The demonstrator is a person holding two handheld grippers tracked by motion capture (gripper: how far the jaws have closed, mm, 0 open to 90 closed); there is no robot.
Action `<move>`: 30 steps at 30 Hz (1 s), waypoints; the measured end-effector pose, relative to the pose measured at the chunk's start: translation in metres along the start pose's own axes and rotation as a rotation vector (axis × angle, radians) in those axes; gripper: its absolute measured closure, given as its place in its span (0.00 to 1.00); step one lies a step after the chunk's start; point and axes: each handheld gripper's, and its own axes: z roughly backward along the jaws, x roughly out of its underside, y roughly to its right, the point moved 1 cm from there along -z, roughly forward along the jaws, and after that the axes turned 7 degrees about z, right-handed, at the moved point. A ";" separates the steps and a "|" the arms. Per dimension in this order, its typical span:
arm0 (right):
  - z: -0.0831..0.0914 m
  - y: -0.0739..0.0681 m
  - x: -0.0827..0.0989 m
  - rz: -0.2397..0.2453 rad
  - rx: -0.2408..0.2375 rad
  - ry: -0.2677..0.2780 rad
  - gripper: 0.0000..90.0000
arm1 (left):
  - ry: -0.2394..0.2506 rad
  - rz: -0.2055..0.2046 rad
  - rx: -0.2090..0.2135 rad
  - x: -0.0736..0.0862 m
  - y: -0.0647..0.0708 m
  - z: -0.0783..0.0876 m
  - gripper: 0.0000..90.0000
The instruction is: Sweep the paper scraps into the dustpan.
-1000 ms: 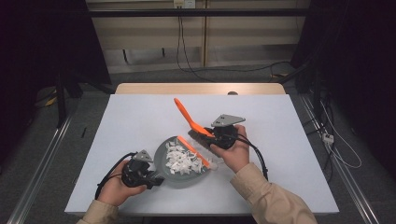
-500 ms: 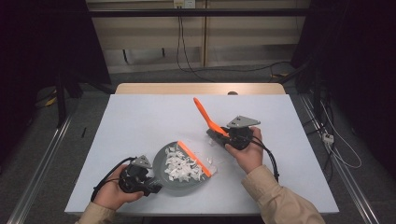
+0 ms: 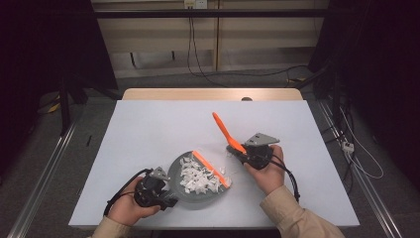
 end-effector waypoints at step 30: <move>-0.013 -0.027 -0.039 -0.068 -0.124 0.164 0.79 | 0.070 0.134 -0.040 -0.008 0.010 -0.010 0.70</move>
